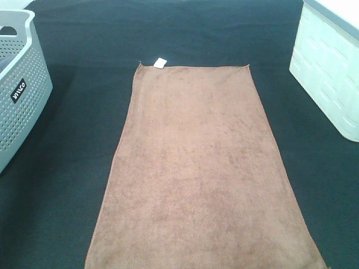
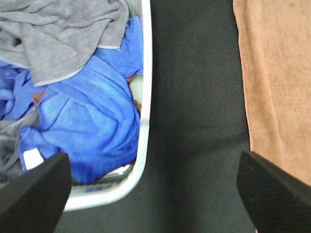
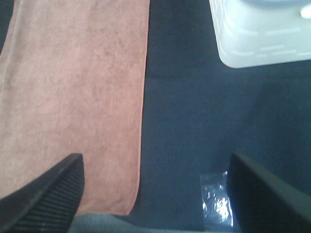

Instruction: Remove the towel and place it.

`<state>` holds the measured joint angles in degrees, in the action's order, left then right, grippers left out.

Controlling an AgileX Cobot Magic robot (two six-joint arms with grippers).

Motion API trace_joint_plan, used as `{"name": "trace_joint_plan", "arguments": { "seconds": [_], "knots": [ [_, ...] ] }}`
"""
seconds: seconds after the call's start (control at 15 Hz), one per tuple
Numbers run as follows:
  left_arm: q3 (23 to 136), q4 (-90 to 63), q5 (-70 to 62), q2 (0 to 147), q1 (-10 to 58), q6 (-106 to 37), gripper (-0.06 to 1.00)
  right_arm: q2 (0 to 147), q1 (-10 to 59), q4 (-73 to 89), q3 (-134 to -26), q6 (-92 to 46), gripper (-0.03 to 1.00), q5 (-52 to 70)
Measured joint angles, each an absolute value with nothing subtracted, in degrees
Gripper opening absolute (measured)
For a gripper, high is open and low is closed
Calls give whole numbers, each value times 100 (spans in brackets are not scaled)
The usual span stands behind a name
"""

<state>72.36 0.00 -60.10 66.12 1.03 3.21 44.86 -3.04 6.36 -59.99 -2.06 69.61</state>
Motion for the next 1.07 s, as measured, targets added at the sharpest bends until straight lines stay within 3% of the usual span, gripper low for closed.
{"name": "trace_joint_plan", "arguments": {
  "seconds": [0.2, 0.47, 0.8, 1.07],
  "knots": [
    [5392, 223, -5214, 4647, 103, 493, 86, 2613, -304, 550, -4715, -189, 74, 6933],
    [3638, 762, -5105, 2584, 103, 516, 86, 1335, -304, 539, -3873, -258, 74, 6881],
    [2888, 837, -5804, 206, 103, 269, 86, -11, -304, 539, -3272, -390, 74, 6853],
    [2848, 338, -5930, -29, 103, -86, 86, -29, -304, 567, -2916, -504, 74, 6171]
  ]
}}
